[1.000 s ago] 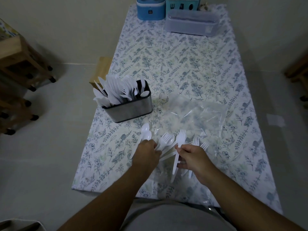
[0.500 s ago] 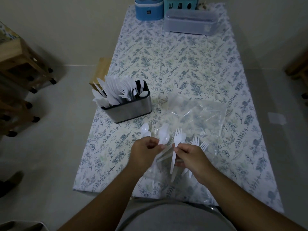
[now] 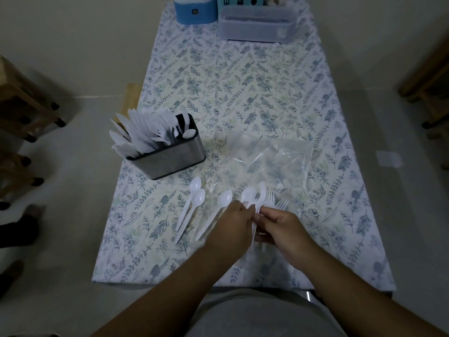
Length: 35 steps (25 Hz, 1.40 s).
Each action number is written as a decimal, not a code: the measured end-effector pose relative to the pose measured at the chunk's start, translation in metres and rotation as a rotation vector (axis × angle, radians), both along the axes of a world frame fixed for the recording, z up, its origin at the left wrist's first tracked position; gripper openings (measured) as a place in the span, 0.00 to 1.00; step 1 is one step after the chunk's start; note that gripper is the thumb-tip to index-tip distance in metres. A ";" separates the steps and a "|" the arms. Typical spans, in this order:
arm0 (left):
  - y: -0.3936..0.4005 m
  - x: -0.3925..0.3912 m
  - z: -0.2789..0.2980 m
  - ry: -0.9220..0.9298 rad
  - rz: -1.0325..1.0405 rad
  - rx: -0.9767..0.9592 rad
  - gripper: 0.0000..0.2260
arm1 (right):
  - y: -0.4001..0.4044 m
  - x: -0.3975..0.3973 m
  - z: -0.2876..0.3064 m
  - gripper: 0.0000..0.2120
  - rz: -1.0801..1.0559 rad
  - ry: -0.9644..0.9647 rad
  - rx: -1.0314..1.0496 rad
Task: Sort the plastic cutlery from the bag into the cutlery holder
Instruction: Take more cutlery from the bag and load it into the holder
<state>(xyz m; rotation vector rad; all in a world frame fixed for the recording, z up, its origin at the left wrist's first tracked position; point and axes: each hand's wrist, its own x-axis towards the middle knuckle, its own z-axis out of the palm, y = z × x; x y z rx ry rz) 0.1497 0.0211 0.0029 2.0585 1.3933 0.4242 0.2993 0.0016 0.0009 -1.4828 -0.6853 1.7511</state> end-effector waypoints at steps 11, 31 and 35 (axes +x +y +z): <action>-0.001 -0.019 -0.025 0.219 0.197 -0.166 0.06 | -0.013 0.030 -0.013 0.05 -0.149 -0.108 -0.093; -0.026 0.014 0.000 -0.070 0.213 -0.022 0.07 | -0.012 0.015 -0.012 0.05 -0.047 -0.093 0.040; -0.022 0.009 0.000 -0.102 0.098 -0.030 0.09 | -0.015 0.018 -0.015 0.11 -0.062 -0.044 -0.021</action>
